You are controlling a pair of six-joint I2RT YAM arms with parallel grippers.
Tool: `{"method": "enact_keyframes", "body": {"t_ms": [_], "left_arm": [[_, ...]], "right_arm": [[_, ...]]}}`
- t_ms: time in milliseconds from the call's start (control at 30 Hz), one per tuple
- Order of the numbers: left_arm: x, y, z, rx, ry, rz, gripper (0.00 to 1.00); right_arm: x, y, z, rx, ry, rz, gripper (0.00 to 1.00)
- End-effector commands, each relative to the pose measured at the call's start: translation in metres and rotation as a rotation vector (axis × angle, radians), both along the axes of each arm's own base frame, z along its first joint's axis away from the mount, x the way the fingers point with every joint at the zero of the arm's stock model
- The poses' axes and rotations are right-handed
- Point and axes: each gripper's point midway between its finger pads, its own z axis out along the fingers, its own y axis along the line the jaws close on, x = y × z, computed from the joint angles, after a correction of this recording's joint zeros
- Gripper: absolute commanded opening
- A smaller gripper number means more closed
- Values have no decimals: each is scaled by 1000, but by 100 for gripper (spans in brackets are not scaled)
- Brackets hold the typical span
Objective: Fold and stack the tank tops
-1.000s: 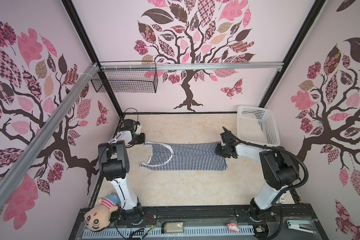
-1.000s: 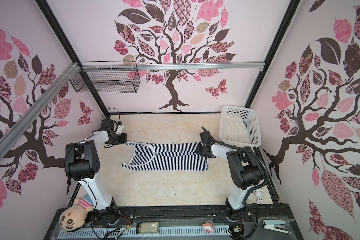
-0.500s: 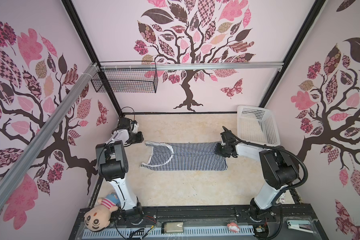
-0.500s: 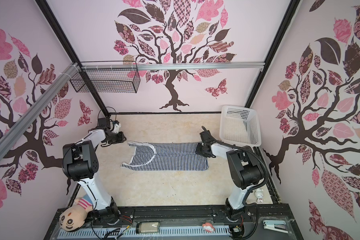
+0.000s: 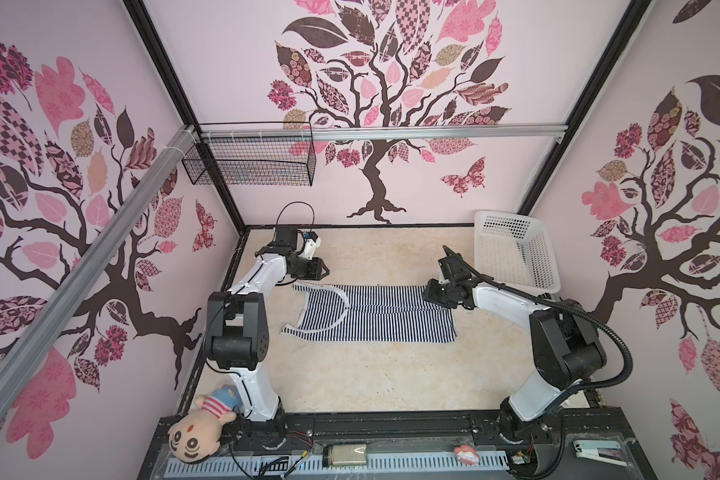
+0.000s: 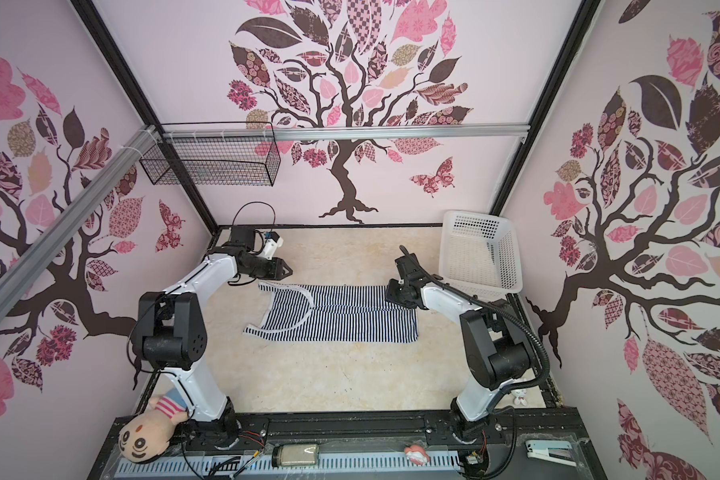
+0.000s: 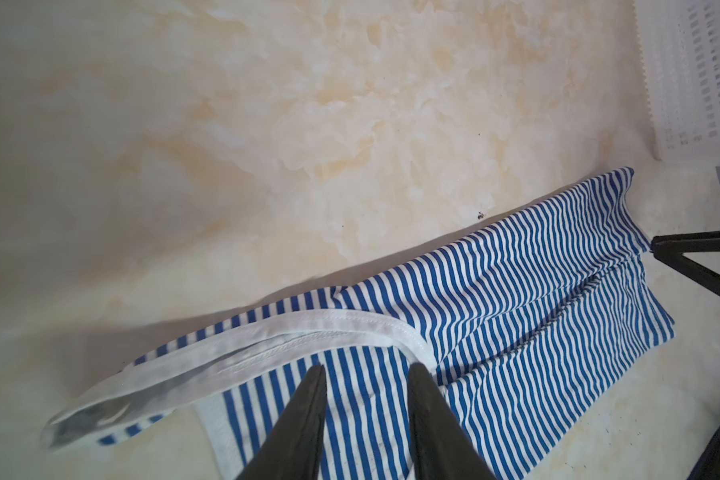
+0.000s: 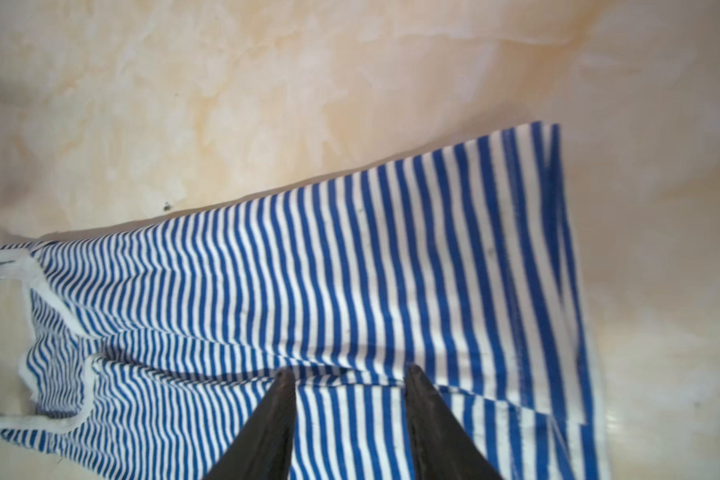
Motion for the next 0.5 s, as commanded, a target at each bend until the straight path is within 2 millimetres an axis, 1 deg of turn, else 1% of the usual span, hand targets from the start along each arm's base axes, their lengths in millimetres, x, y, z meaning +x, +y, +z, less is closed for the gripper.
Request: {"method": "enact_keyframes", "body": {"t_ms": [0,100,167,200,300,367,467], "left_arm": [[-5,-12,-19,-36,94,-32,37],[-8,-28,-24,-69,114,-66,37],[-14,-42,-29,-59,121,-106,38],[-17,-49,-32,-44,122,-128,38],[-27,-60,-45,23,131,-170,38],[-34,-62,-54,70,141,-190,38],[-45,-56,-68,160,161,-215,38]], "right_arm": [[2,22,6,31,3,35,46],[1,39,1,38,9,67,46],[0,52,-5,51,20,92,46],[0,56,-10,50,30,97,46],[0,61,-23,38,56,106,46],[-1,61,-30,31,68,107,46],[-2,55,-38,-4,78,97,47]]}}
